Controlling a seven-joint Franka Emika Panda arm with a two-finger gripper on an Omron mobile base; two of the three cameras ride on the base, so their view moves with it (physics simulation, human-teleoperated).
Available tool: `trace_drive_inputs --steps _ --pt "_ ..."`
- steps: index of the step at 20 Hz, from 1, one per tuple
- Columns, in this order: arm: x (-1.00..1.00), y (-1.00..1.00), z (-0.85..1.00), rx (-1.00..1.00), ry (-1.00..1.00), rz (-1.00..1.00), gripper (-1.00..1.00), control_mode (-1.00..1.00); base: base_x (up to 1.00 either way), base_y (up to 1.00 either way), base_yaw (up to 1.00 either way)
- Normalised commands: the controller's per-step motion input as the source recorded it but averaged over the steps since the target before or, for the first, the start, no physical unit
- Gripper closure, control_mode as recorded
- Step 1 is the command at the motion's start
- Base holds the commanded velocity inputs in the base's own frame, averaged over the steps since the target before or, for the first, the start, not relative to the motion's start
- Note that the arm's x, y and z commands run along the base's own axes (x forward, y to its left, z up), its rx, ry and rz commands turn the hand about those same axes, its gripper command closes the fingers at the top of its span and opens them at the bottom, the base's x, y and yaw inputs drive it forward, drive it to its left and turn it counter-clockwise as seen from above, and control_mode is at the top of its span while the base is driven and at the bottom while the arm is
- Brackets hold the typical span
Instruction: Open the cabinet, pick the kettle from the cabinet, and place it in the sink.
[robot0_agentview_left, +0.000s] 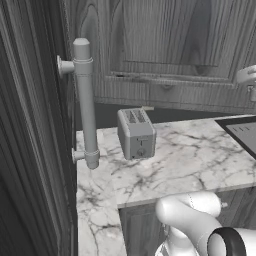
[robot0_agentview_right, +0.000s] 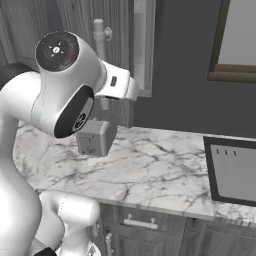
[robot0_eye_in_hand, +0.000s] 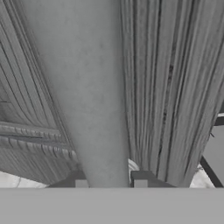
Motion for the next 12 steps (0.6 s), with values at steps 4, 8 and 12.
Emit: trace_drive_inputs --steps 4,8,12 --pt "-0.51 0.17 0.0 0.0 -0.02 -0.04 1.0 -1.0 0.0 0.0 0.0" --pt "-0.5 0.18 0.0 0.0 -0.06 -0.08 1.0 -1.0 0.0 0.0 0.0" --pt "-0.47 0.2 0.0 0.0 -0.04 -0.08 1.0 -1.0 0.0 0.0 0.0"
